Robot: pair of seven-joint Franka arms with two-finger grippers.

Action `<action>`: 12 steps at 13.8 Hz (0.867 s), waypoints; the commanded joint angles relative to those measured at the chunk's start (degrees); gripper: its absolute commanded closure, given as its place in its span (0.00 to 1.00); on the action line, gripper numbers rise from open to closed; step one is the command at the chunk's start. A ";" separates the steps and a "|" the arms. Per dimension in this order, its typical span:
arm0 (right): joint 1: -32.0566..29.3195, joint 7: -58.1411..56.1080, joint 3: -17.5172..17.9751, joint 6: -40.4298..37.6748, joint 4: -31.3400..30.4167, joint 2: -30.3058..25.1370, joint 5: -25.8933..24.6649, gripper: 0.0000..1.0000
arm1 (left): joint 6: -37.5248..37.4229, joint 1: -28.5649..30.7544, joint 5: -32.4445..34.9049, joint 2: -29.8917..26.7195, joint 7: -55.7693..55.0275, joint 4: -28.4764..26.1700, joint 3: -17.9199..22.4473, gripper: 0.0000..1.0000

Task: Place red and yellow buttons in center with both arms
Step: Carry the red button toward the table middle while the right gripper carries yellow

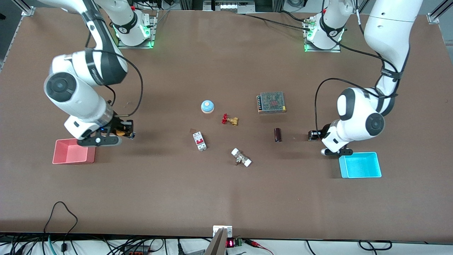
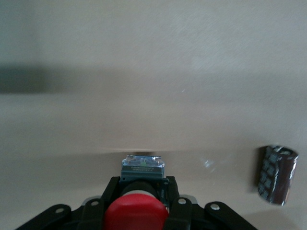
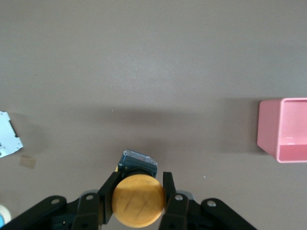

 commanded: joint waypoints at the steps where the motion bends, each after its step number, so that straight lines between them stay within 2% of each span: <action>1: 0.47 1.16 -0.32 1.31 -0.24 2.39 -5.76 0.69 | 4.18 -3.98 -1.29 -0.98 -4.95 -0.36 0.43 0.83; 9: 1.18 5.82 -0.32 7.01 -1.12 8.55 -6.67 0.69 | 13.23 -5.23 -1.29 0.69 -8.58 -2.20 0.52 0.79; 12: 1.27 5.82 -0.41 9.21 -1.12 10.48 -6.67 0.69 | 15.97 -5.93 -1.29 1.66 -8.58 -3.43 0.52 0.68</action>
